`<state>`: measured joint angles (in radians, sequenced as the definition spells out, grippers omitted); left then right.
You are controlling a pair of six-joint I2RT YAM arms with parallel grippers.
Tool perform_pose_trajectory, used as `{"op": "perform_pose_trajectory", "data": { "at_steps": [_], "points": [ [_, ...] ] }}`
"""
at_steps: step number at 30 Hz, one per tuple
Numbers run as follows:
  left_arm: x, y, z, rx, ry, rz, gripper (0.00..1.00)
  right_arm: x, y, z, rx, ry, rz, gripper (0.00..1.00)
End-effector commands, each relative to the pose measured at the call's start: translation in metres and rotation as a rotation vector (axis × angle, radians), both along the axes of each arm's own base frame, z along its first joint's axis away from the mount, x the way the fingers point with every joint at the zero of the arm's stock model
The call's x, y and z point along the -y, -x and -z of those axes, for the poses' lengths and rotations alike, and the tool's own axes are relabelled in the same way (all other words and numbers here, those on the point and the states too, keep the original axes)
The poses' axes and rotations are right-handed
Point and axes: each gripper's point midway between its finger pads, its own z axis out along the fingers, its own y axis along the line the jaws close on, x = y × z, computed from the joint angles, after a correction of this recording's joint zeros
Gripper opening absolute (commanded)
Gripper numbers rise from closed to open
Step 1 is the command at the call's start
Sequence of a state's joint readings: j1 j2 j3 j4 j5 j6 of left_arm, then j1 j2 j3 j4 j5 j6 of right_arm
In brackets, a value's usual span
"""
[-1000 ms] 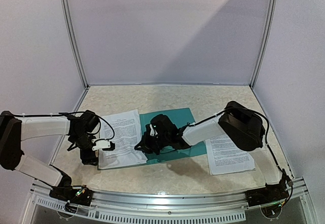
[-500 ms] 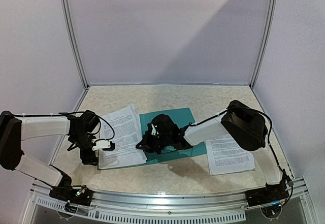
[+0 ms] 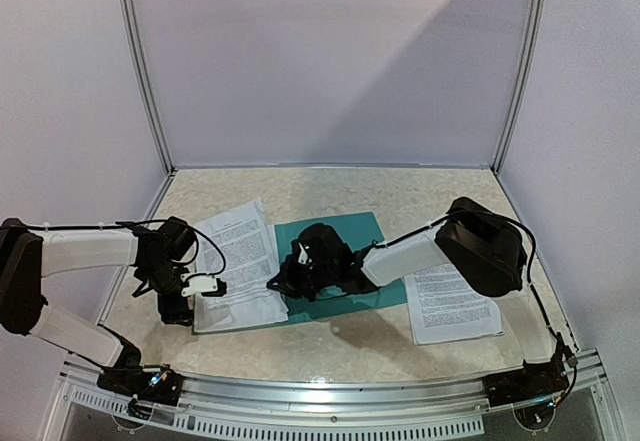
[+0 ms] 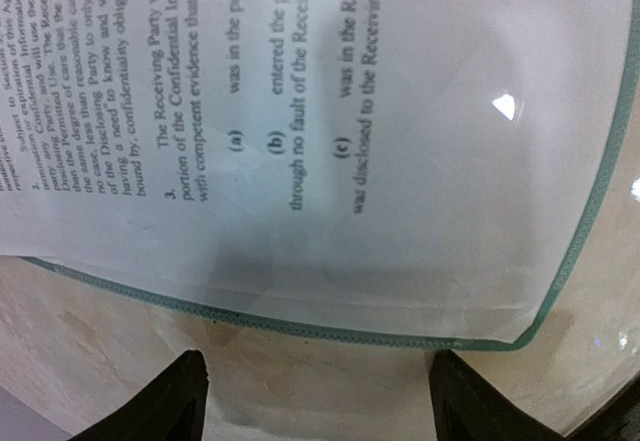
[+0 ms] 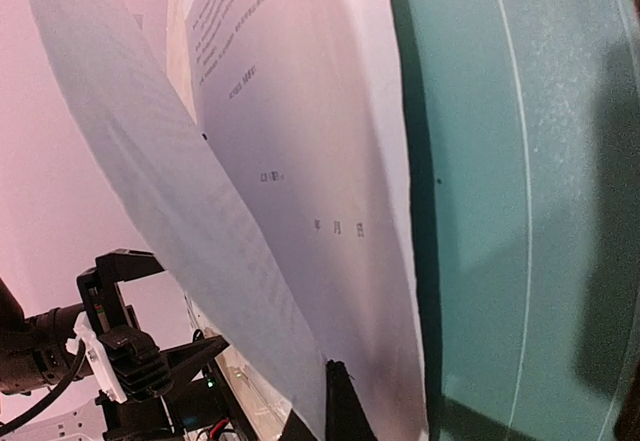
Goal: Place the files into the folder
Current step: Insert the folder to form pockets on the folder.
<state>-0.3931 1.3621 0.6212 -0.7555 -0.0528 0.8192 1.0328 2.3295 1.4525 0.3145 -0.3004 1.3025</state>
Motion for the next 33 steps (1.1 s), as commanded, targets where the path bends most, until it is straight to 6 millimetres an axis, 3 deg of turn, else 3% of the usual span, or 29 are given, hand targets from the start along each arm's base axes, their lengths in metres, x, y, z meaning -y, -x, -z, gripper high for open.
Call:
{"op": "perform_pose_trajectory", "data": {
  "at_steps": [1, 5, 12, 20, 33],
  "points": [
    [-0.003, 0.005, 0.027, -0.006, -0.032, 0.016, 0.78, 0.003, -0.022, -0.005, 0.041, 0.006, 0.06, 0.0],
    [-0.003, 0.005, 0.027, -0.007, -0.033, 0.018, 0.78, -0.003, -0.021, -0.01, 0.052, 0.004, 0.034, 0.0],
    [-0.003, 0.005, 0.028, -0.007, -0.031, 0.016, 0.78, -0.022, 0.006, 0.004, -0.002, -0.02, -0.075, 0.0],
    [-0.003, 0.005, 0.028, -0.01, -0.032, 0.018, 0.78, -0.018, 0.023, 0.014, -0.036, -0.014, -0.161, 0.0],
    [-0.002, 0.005, 0.029, -0.009, -0.03, 0.02, 0.78, 0.003, 0.01, -0.005, 0.026, 0.002, -0.171, 0.0]
  ]
}}
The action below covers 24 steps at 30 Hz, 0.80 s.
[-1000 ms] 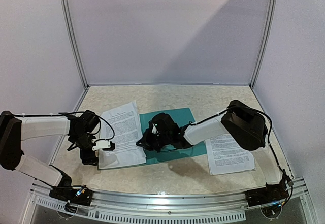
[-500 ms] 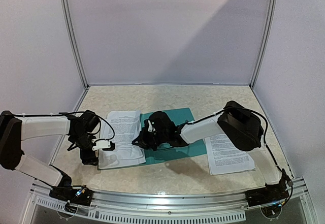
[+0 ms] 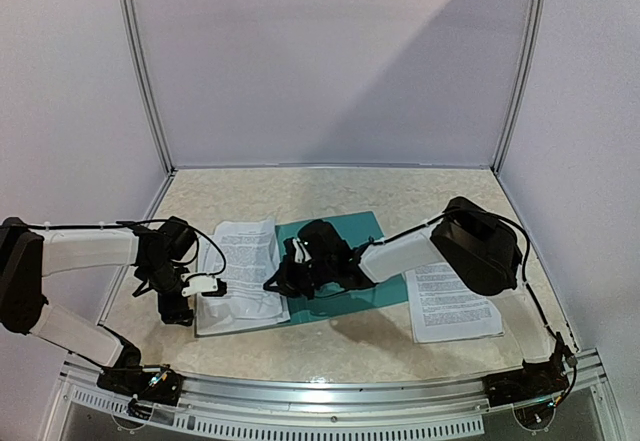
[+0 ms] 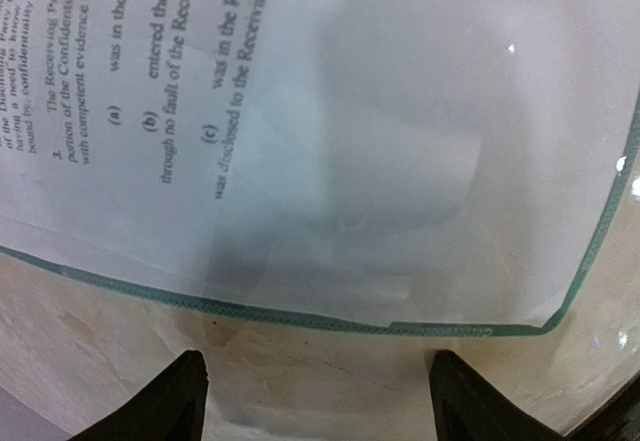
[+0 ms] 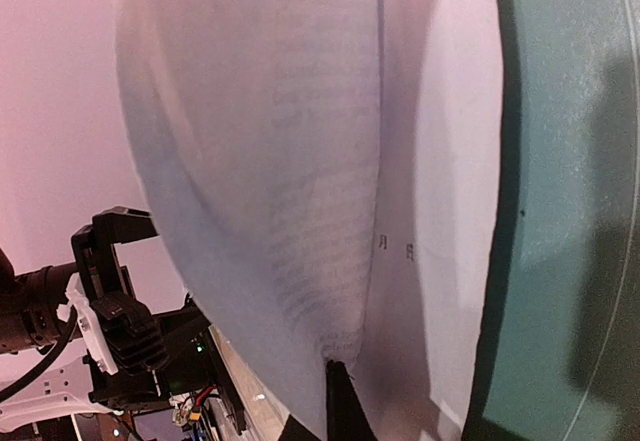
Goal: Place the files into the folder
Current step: Insert the folder to form pockets on the folder.
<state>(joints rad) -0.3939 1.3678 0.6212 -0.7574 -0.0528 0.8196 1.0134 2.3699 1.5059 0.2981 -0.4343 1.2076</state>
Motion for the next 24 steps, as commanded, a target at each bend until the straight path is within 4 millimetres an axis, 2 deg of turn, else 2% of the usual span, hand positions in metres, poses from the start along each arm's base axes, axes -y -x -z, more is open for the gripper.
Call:
{"op": "perform_pose_trajectory", "data": {
  "at_steps": [1, 7, 9, 10, 14, 17, 21, 24],
  "points": [
    [-0.002, 0.004, 0.028, -0.002, -0.029, 0.018, 0.78, 0.01, 0.005, -0.007, 0.012, 0.021, -0.044, 0.0],
    [-0.002, 0.003, 0.028, -0.001, -0.031, 0.017, 0.78, 0.008, 0.01, -0.006, -0.001, 0.01, -0.071, 0.0],
    [-0.002, 0.002, 0.025, -0.001, -0.025, 0.013, 0.78, 0.01, 0.009, -0.006, -0.004, 0.026, -0.067, 0.07],
    [-0.001, -0.002, 0.02, 0.008, -0.011, 0.006, 0.78, 0.012, 0.007, -0.006, 0.004, 0.04, -0.064, 0.15],
    [0.002, -0.022, -0.003, 0.063, 0.053, -0.035, 0.78, 0.015, -0.006, -0.017, 0.062, 0.069, -0.054, 0.25],
    [-0.007, -0.037, -0.01, 0.085, 0.051, -0.067, 0.78, 0.014, -0.019, -0.013, 0.085, 0.085, -0.05, 0.26],
    [-0.023, -0.06, -0.006, 0.104, 0.004, -0.123, 0.77, 0.015, -0.038, 0.006, 0.07, 0.12, -0.039, 0.27],
    [-0.032, -0.082, -0.007, 0.137, -0.01, -0.182, 0.75, 0.02, -0.053, 0.013, 0.081, 0.14, -0.005, 0.27]
  ]
}}
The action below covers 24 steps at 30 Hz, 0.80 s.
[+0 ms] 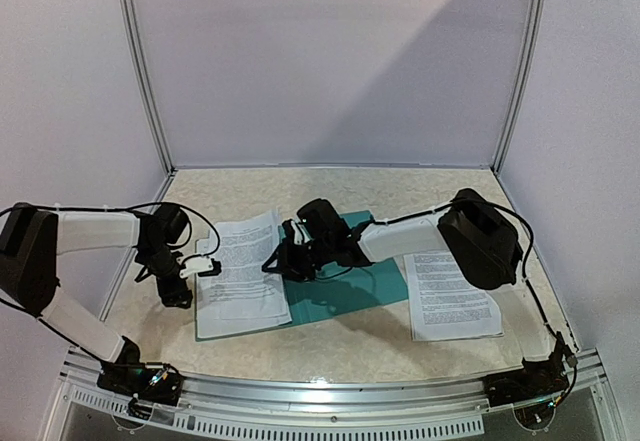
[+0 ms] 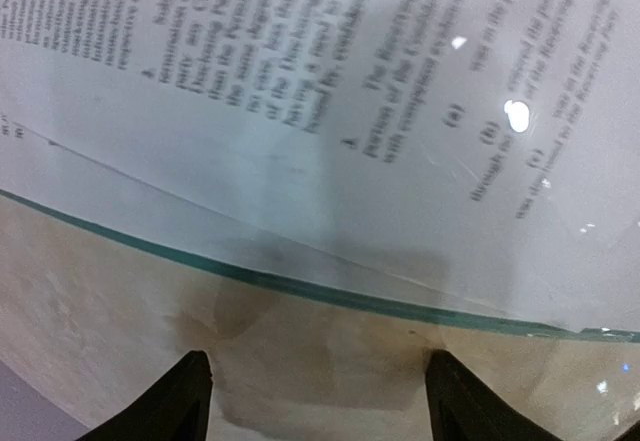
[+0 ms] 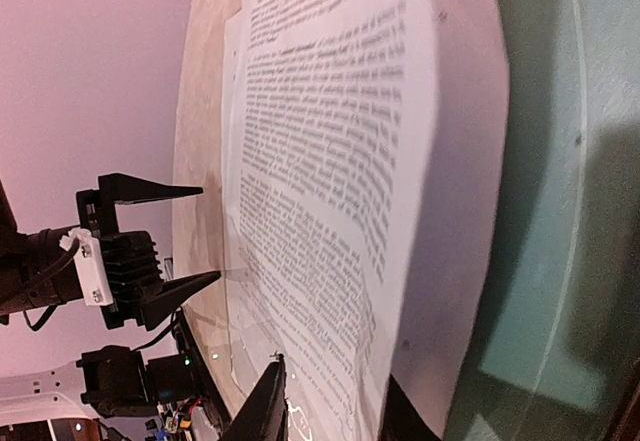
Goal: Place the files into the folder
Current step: Insert the folder to form pockets on the folder.
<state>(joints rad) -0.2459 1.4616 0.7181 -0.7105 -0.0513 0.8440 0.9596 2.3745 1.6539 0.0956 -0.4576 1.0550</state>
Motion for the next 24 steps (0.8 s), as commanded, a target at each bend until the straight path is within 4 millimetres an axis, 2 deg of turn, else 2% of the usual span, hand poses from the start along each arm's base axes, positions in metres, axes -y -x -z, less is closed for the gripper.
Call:
{"op": "perform_pose_trajectory", "data": {
  "at_steps": [1, 6, 10, 15, 20, 24],
  "points": [
    [-0.015, -0.046, -0.002, 0.098, -0.033, -0.078, 0.74, 0.017, -0.027, 0.032, 0.005, 0.091, 0.053, 0.27],
    [-0.024, -0.074, 0.002, 0.131, -0.084, -0.109, 0.72, 0.011, -0.043, 0.028, 0.037, 0.073, 0.044, 0.17],
    [-0.024, -0.084, 0.005, 0.135, -0.09, -0.111, 0.72, 0.002, -0.036, 0.028, 0.036, 0.029, -0.028, 0.11],
    [-0.023, -0.087, 0.008, 0.131, -0.088, -0.11, 0.71, -0.002, -0.03, 0.029, 0.025, -0.001, -0.068, 0.11],
    [-0.022, -0.09, 0.008, 0.132, -0.088, -0.112, 0.71, -0.006, -0.033, 0.031, 0.017, -0.007, -0.062, 0.01],
    [-0.022, -0.091, 0.013, 0.125, -0.088, -0.106, 0.71, -0.003, -0.027, 0.031, 0.013, 0.004, -0.095, 0.0]
  ]
}}
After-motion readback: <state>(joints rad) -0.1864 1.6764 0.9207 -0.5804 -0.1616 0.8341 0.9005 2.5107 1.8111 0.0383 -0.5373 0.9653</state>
